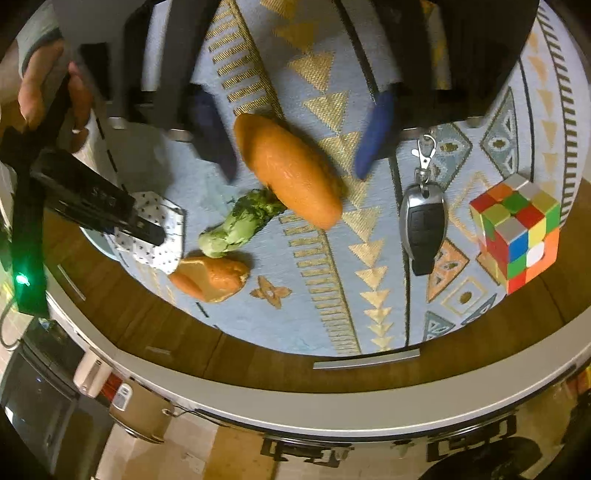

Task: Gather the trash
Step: 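Grasp the carrot with the left tool while the right tool grasps the white dotted paper, then carry carrot and dotted paper over the basket and open both tools to drop them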

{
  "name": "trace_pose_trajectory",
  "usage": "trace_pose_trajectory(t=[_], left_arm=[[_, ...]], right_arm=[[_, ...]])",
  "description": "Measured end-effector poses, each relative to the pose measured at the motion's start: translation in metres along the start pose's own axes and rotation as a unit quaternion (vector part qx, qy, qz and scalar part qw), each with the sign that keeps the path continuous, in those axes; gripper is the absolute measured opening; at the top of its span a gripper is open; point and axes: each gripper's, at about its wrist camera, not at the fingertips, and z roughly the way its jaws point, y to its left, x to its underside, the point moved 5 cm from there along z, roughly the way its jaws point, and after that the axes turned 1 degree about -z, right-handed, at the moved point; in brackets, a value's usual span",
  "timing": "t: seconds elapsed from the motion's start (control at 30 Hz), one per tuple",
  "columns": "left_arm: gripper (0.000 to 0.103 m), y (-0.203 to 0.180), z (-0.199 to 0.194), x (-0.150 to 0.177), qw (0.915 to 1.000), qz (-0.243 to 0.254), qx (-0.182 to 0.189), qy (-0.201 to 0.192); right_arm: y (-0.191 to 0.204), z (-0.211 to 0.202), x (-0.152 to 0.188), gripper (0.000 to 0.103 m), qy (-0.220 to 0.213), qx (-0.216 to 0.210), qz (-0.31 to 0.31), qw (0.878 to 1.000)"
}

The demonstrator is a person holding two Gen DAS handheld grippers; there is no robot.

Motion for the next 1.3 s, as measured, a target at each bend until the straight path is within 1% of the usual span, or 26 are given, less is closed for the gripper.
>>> trace_pose_trajectory(t=[0.07, 0.1, 0.13, 0.17, 0.2, 0.23, 0.27, 0.3, 0.37, 0.5, 0.6, 0.7, 0.8, 0.9, 1.03, 1.1, 1.17, 1.23, 1.3], left_arm=[[0.07, -0.003, 0.007, 0.003, 1.0, -0.005, 0.001, 0.008], [0.07, -0.005, 0.01, 0.004, 0.9999, -0.009, -0.003, 0.01], [0.07, -0.007, 0.014, 0.005, 0.9998, -0.013, -0.01, 0.013], [0.067, -0.008, 0.016, 0.006, 0.9996, -0.011, -0.021, 0.013], [0.057, -0.009, 0.017, 0.006, 0.9993, -0.007, -0.036, 0.009], [0.051, -0.01, 0.017, 0.006, 0.9989, -0.004, -0.045, 0.008], [0.043, -0.009, 0.015, 0.007, 0.999, -0.003, -0.043, 0.008], [0.037, -0.008, 0.012, 0.007, 0.9992, -0.004, -0.04, 0.007], [0.035, -0.002, 0.003, 0.009, 0.9996, -0.011, -0.027, 0.005], [0.034, 0.009, -0.018, 0.014, 0.9996, -0.018, -0.022, -0.006], [0.033, 0.006, -0.035, 0.01, 0.9993, -0.024, -0.008, -0.026], [0.033, -0.008, -0.049, 0.0, 0.9987, -0.018, 0.005, -0.047], [0.033, -0.037, -0.058, -0.011, 0.9976, 0.006, 0.02, -0.066], [0.033, -0.076, -0.064, -0.023, 0.9949, 0.04, 0.042, -0.083], [0.033, -0.135, -0.065, -0.041, 0.9891, 0.084, 0.072, -0.098], [0.033, -0.165, -0.061, -0.049, 0.9857, 0.106, 0.084, -0.101], [0.033, -0.188, -0.056, -0.05, 0.9832, 0.122, 0.092, -0.101], [0.033, -0.211, -0.047, -0.051, 0.9807, 0.137, 0.101, -0.096], [0.033, -0.229, -0.038, -0.052, 0.9794, 0.148, 0.104, -0.091]], right_arm=[[-0.002, -0.004, 0.001, 0.012, -0.006, -0.003, -0.002, 1.0], [-0.003, -0.006, 0.002, 0.011, -0.008, -0.008, 0.0, 1.0], [-0.004, -0.008, 0.003, 0.008, -0.01, -0.014, 0.002, 1.0], [-0.005, -0.011, 0.004, 0.006, -0.013, -0.019, 0.004, 1.0], [-0.006, -0.014, 0.004, 0.006, -0.018, -0.025, 0.005, 1.0], [-0.008, -0.02, 0.004, 0.005, -0.026, -0.029, 0.004, 0.999], [-0.006, -0.022, 0.003, 0.004, -0.031, -0.029, 0.004, 0.999], [-0.009, -0.028, 0.003, 0.004, -0.038, -0.03, 0.004, 0.999], [-0.012, -0.04, 0.004, 0.004, -0.047, -0.032, 0.005, 0.998], [-0.022, -0.064, 0.001, 0.004, -0.071, -0.042, 0.015, 0.996], [-0.032, -0.082, -0.003, 0.004, -0.089, -0.043, 0.025, 0.995], [-0.046, -0.1, -0.007, 0.004, -0.105, -0.044, 0.037, 0.993], [-0.065, -0.121, -0.01, 0.004, -0.121, -0.042, 0.052, 0.99], [-0.087, -0.141, -0.013, 0.004, -0.142, -0.031, 0.065, 0.987], [-0.119, -0.162, -0.014, 0.004, -0.164, -0.005, 0.08, 0.983], [-0.137, -0.169, -0.012, 0.004, -0.17, 0.015, 0.086, 0.981], [-0.153, -0.173, -0.01, 0.004, -0.173, 0.027, 0.094, 0.98], [-0.17, -0.174, -0.006, 0.004, -0.171, 0.037, 0.1, 0.979], [-0.186, -0.172, -0.003, 0.004, -0.168, 0.058, 0.106, 0.978]])
